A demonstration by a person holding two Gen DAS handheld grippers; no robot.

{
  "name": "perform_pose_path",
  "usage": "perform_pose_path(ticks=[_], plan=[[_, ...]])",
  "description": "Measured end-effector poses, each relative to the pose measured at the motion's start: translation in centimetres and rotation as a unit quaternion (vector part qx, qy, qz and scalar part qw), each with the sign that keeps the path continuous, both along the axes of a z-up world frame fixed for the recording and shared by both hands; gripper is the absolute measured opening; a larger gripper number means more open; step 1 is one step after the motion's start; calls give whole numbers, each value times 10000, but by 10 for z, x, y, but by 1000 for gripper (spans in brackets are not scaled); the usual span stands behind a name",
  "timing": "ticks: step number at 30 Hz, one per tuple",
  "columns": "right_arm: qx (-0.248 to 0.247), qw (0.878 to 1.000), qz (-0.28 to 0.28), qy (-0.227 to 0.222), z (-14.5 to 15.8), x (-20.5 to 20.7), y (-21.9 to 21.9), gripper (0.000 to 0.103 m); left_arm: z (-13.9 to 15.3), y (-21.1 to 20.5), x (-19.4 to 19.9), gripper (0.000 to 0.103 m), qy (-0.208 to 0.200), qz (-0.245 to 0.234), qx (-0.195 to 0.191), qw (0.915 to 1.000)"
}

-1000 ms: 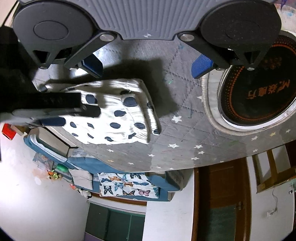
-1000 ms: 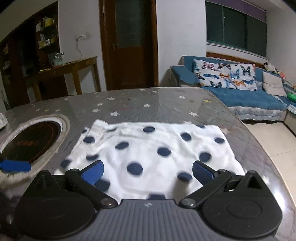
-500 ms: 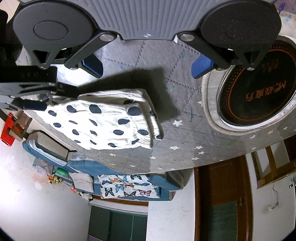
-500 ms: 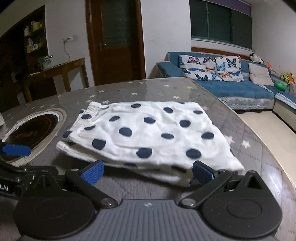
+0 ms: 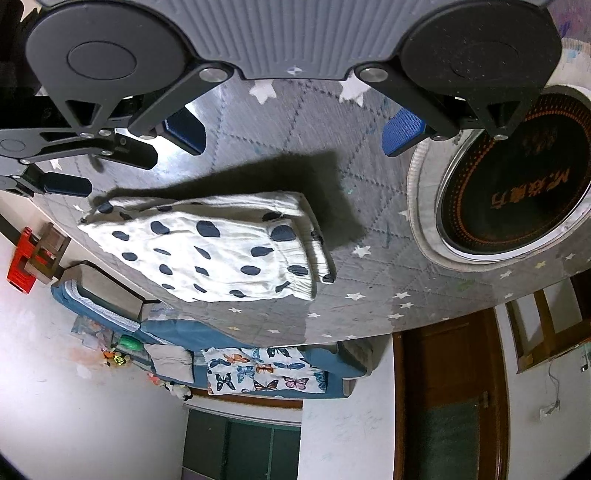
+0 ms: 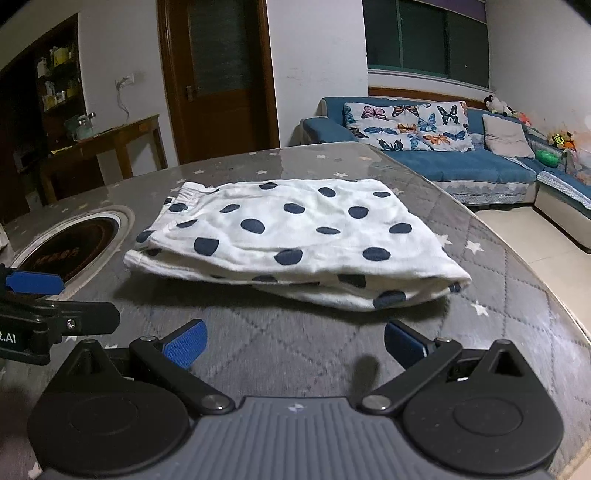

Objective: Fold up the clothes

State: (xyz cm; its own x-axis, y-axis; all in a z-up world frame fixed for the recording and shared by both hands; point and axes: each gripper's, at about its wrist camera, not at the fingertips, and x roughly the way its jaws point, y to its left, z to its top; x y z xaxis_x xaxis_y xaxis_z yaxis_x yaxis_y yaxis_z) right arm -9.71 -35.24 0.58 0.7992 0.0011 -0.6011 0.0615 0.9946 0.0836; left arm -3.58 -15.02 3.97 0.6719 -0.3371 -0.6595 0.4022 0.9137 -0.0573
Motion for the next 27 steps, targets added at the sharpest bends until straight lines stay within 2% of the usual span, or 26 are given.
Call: perform_pose_path(ticks=[27], plan=[[-171,9995,38,-253,5,-45,23,103,4,15,-56,103,-250,139,-13,9996]])
